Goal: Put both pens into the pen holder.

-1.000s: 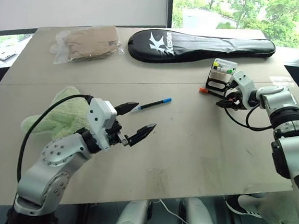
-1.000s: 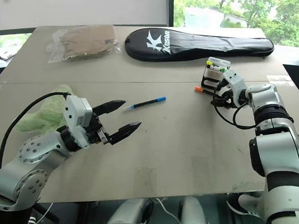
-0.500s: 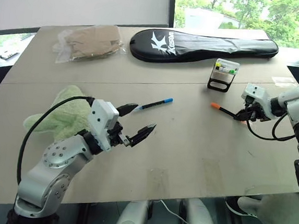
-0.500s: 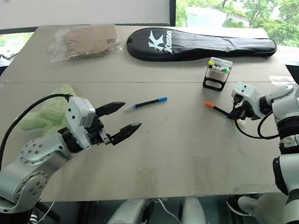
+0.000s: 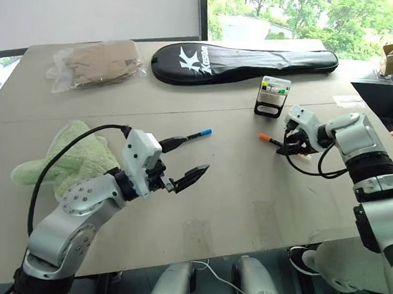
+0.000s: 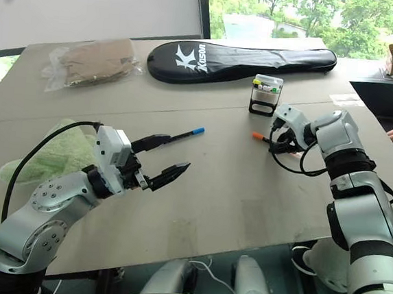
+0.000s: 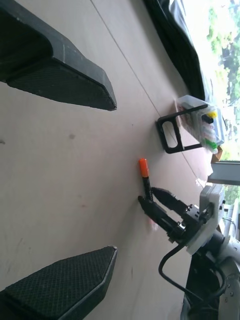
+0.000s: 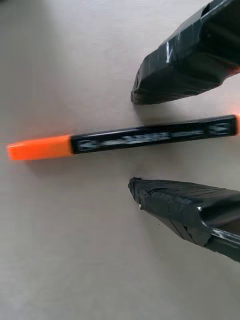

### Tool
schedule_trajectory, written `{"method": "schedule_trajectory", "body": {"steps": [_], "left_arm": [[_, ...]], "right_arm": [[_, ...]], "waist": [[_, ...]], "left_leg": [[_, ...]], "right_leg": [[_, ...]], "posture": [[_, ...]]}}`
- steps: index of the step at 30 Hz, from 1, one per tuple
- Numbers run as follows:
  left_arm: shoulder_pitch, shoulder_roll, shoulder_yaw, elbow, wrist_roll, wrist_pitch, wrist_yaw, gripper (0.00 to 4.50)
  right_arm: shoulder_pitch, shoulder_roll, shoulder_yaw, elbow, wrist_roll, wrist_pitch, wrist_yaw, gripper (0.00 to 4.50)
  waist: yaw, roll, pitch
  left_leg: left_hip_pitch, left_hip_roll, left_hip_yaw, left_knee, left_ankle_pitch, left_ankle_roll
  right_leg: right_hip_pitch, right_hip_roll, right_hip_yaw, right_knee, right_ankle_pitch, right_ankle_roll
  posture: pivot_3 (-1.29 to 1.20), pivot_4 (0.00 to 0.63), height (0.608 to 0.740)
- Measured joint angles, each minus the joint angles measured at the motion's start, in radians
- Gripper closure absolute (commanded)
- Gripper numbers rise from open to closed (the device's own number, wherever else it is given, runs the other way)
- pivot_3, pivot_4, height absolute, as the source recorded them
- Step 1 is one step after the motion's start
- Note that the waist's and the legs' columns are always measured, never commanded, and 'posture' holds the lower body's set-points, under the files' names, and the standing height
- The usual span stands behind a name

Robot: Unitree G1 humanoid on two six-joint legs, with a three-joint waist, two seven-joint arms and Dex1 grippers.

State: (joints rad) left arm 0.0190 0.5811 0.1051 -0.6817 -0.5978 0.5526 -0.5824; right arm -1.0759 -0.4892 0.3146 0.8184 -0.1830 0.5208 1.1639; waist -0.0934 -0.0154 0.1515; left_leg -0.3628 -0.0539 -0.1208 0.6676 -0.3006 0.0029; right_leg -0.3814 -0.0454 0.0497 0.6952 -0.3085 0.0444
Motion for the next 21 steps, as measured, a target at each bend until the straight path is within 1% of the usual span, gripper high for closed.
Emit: {"method": "schedule_trajectory", "body": {"steps": [5,8,9,10,12,18,20,21], "left_arm": [[0.017,0.020,0.003,-0.034,-0.035,0.038,-0.001,0.00],[0.015,0.021,0.004,-0.034,-0.035,0.047,0.004,0.00],[0.011,0.021,0.004,-0.034,-0.035,0.050,0.008,0.00],[0.007,0.021,0.004,-0.034,-0.035,0.052,0.011,0.00],[0.004,0.021,0.004,-0.034,-0.036,0.051,0.012,0.00],[0.010,0.019,0.005,-0.034,-0.034,0.049,0.009,0.00],[0.010,0.013,0.005,-0.033,-0.033,0.045,0.015,0.00],[0.009,0.000,0.006,-0.030,-0.025,0.037,0.027,0.00]], "right_arm": [[-0.043,0.037,0.021,0.063,-0.016,-0.063,-0.005,1.97],[-0.062,0.046,0.025,0.104,-0.027,-0.080,-0.006,2.76],[-0.066,0.050,0.028,0.116,-0.029,-0.090,-0.005,3.11],[-0.073,0.052,0.034,0.126,-0.031,-0.097,0.001,3.69],[-0.079,0.051,0.044,0.136,-0.036,-0.105,0.010,4.49],[-0.076,0.030,0.040,0.149,-0.038,-0.134,0.032,4.49],[-0.061,0.014,0.006,0.136,-0.010,-0.125,0.034,4.49],[-0.040,0.003,-0.057,0.088,0.050,-0.105,0.055,4.49]], "waist": [[0.022,0.001,0.001],[0.025,0.001,0.001],[0.024,0.001,0.001],[0.025,0.001,0.000],[0.027,0.001,0.000],[0.037,0.001,0.000],[0.047,0.002,0.001],[0.051,0.003,0.002]], "left_leg": [[-0.005,-0.001,-0.001,-0.001,0.000,0.000],[-0.005,-0.001,0.000,-0.001,0.000,0.000],[-0.005,-0.001,0.000,-0.001,0.000,0.000],[-0.005,-0.001,0.000,-0.001,0.000,0.000],[-0.004,-0.001,-0.001,-0.001,0.000,0.000],[-0.004,-0.001,-0.001,0.000,0.000,0.000],[-0.005,-0.001,-0.001,0.000,0.000,0.000],[-0.009,-0.001,-0.002,0.000,0.000,0.000]], "right_leg": [[-0.005,-0.001,0.000,0.000,0.000,0.000],[-0.005,-0.001,0.000,-0.001,0.000,0.000],[-0.005,-0.001,0.000,-0.001,0.000,0.000],[-0.005,-0.001,0.000,-0.001,0.000,0.000],[-0.004,-0.001,0.000,-0.001,0.000,0.000],[-0.003,-0.002,-0.001,-0.001,0.000,0.000],[-0.004,-0.002,-0.002,-0.001,0.000,0.000],[-0.007,-0.002,-0.002,-0.001,0.000,0.000]], "posture": [[0.00,0.150,0.740],[0.00,0.150,0.740],[0.00,0.150,0.740],[0.00,0.150,0.740],[0.00,0.150,0.740],[0.00,0.150,0.740],[0.00,0.150,0.740],[0.00,0.150,0.740]]}}
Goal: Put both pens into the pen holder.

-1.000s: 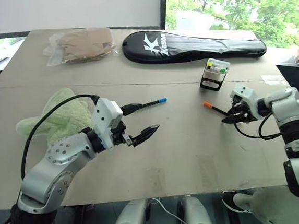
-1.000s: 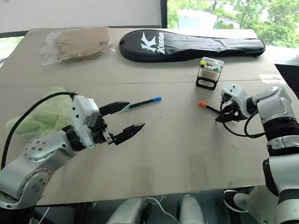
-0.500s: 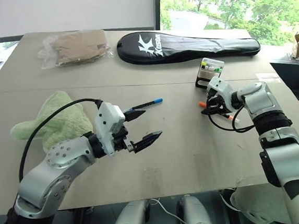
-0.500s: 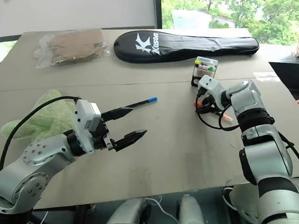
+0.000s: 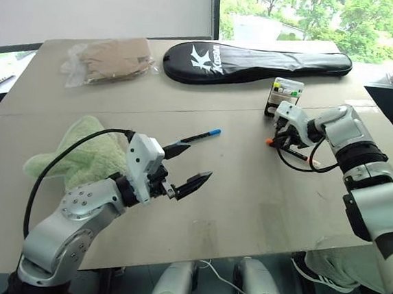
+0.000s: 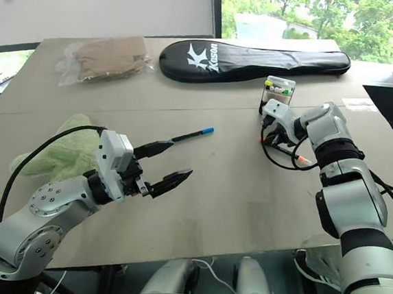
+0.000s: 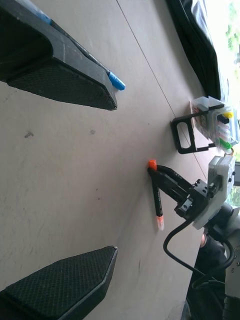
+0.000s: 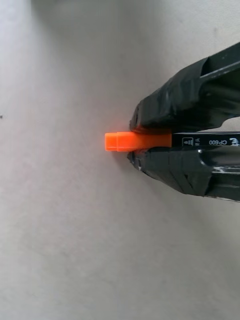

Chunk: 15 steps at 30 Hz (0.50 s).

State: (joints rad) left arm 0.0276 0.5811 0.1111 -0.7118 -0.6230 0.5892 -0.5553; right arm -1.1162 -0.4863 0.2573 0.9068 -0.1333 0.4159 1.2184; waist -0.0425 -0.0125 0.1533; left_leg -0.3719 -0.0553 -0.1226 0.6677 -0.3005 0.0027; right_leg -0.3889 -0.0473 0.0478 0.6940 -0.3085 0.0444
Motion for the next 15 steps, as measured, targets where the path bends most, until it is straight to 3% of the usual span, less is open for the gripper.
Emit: {"method": "schedule_trajectory", "body": {"steps": [4,8,13,15], "left_arm": [[-0.021,-0.055,0.007,0.023,0.028,-0.036,0.048,0.00],[-0.024,-0.087,0.009,0.028,0.033,-0.091,0.048,0.00],[-0.034,-0.087,0.007,0.057,0.031,-0.129,-0.007,0.00],[-0.053,-0.087,0.005,0.079,0.033,-0.142,-0.020,0.00]], "right_arm": [[0.031,0.010,-0.195,-0.249,0.227,0.055,0.041,4.49],[0.042,0.055,-0.375,-0.498,0.381,0.066,-0.096,4.49],[0.093,0.143,-0.443,-0.515,0.299,-0.251,-0.467,4.49],[0.095,0.179,-0.463,-0.463,0.299,-0.350,-0.546,4.49]], "waist": [[-0.003,0.002,0.001],[-0.002,0.002,0.001],[0.000,0.002,0.001],[-0.002,0.002,0.001]], "left_leg": [[-0.017,0.000,0.000,0.001,0.000,0.000],[-0.024,0.000,-0.001,0.002,0.000,-0.001],[-0.024,-0.002,0.000,0.003,0.001,0.000],[-0.024,-0.002,0.000,0.003,0.001,-0.001]], "right_leg": [[-0.018,0.000,-0.001,0.002,0.000,0.000],[-0.024,-0.001,-0.006,0.001,0.000,0.000],[-0.023,-0.002,-0.007,0.002,0.000,0.000],[-0.023,-0.002,-0.007,0.003,0.000,0.000]], "posture": [[0.00,0.150,0.740],[0.00,0.150,0.740],[0.00,0.150,0.740],[0.00,0.150,0.740]]}}
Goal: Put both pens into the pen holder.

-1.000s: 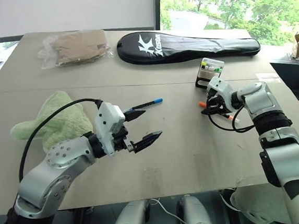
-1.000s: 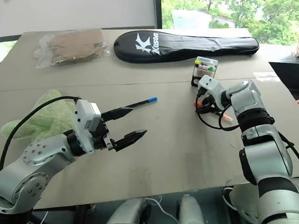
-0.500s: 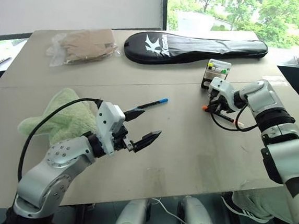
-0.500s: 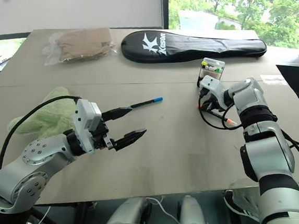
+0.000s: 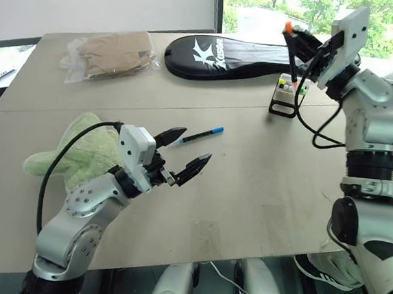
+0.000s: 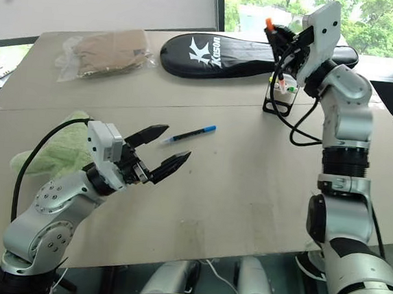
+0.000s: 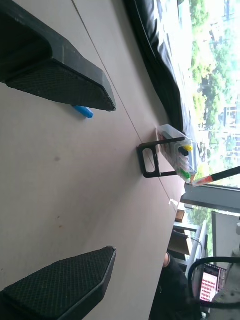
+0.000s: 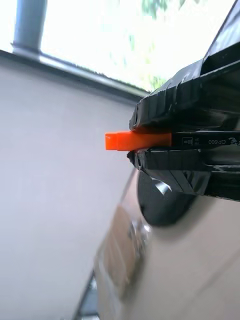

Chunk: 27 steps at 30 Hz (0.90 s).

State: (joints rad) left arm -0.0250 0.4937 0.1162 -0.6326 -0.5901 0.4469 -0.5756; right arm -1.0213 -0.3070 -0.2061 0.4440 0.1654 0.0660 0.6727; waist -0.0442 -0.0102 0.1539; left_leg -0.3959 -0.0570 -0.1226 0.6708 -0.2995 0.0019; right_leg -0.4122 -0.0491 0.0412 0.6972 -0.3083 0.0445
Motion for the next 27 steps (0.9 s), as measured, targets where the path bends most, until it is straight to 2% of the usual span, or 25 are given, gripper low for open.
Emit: {"method": "schedule_trajectory", "body": {"steps": [7,14,18,27], "left_arm": [[-0.050,0.000,-0.007,0.041,0.010,-0.035,-0.032,0.00],[-0.049,-0.003,-0.007,0.051,0.010,-0.039,-0.030,0.00],[-0.049,-0.007,-0.008,0.050,0.010,-0.038,-0.017,0.00],[-0.049,-0.007,-0.008,0.046,0.011,-0.037,0.001,0.00]], "right_arm": [[-0.036,0.056,-0.006,0.268,-0.021,-0.339,-0.138,4.49],[-0.059,0.061,-0.002,0.455,-0.046,-0.557,-0.208,4.49],[-0.107,0.072,-0.002,0.499,-0.043,-0.607,-0.222,4.49],[-0.135,0.099,-0.007,0.519,0.014,-0.598,-0.193,4.49]], "waist": [[-0.025,0.000,0.000],[-0.042,0.000,0.000],[-0.057,0.000,0.000],[-0.054,0.001,0.000]], "left_leg": [[0.000,0.000,0.001,0.000,0.000,0.000],[0.001,0.001,0.001,0.000,0.000,0.000],[0.002,0.001,0.002,0.000,0.000,0.000],[0.002,0.002,0.002,0.000,0.000,0.000]], "right_leg": [[0.000,0.000,0.000,0.000,0.000,0.000],[0.000,0.001,0.001,0.000,0.000,0.000],[0.000,0.002,0.002,0.001,0.000,0.000],[0.001,0.002,0.002,0.001,0.000,0.000]], "posture": [[0.00,0.150,0.740],[0.00,0.150,0.740],[0.00,0.150,0.740],[0.00,0.150,0.740]]}}
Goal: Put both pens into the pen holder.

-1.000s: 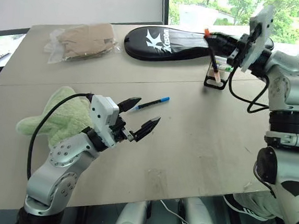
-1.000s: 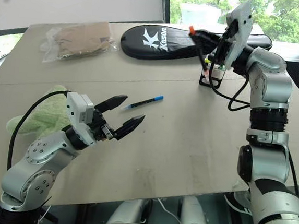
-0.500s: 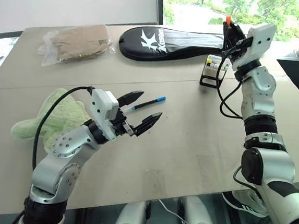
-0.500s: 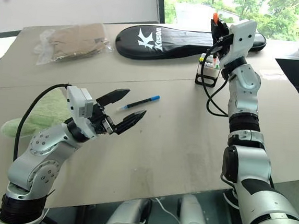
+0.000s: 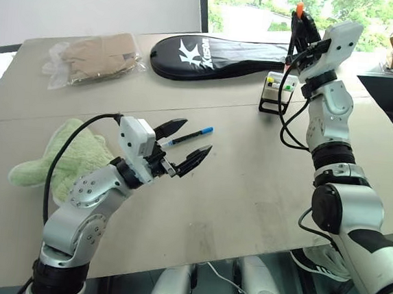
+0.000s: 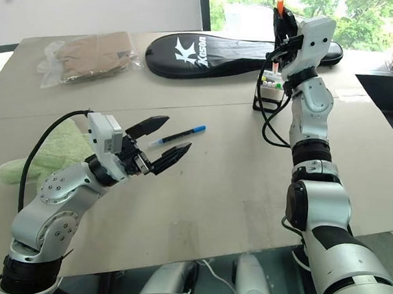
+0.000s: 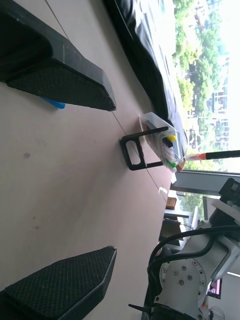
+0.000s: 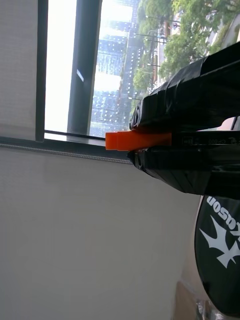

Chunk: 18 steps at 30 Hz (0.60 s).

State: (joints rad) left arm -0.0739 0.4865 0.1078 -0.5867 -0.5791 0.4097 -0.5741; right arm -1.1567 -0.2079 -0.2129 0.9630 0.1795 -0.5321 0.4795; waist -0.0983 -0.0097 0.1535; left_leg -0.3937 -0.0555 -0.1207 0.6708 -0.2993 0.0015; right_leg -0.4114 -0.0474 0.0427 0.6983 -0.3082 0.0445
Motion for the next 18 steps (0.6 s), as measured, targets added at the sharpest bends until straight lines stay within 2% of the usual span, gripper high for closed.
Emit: {"method": "schedule_trajectory", "body": {"steps": [15,16,18], "left_arm": [[-0.005,0.001,0.001,-0.025,-0.004,0.026,0.021,0.00],[-0.004,0.002,0.001,-0.030,-0.006,0.027,0.023,0.00],[-0.001,0.007,0.003,-0.033,-0.011,0.028,0.025,0.00]], "right_arm": [[-0.060,0.019,0.010,0.260,-0.081,-0.148,-0.118,4.49],[-0.060,0.019,0.010,0.268,-0.087,-0.150,-0.124,3.53],[-0.060,0.018,0.010,0.275,-0.095,-0.154,-0.132,2.97]], "waist": [[-0.003,0.000,0.000],[-0.003,0.000,0.000],[-0.004,0.000,0.000]], "left_leg": [[0.001,0.000,0.001,0.000,0.000,0.000],[0.001,0.000,0.001,0.000,0.000,0.000],[0.001,0.000,0.001,0.000,0.000,0.000]], "right_leg": [[0.000,0.000,0.001,0.001,0.000,0.000],[0.000,0.000,0.001,0.001,0.000,0.000],[0.000,0.000,0.001,0.001,0.000,0.000]], "posture": [[0.00,0.150,0.740],[0.00,0.150,0.740],[0.00,0.150,0.740]]}}
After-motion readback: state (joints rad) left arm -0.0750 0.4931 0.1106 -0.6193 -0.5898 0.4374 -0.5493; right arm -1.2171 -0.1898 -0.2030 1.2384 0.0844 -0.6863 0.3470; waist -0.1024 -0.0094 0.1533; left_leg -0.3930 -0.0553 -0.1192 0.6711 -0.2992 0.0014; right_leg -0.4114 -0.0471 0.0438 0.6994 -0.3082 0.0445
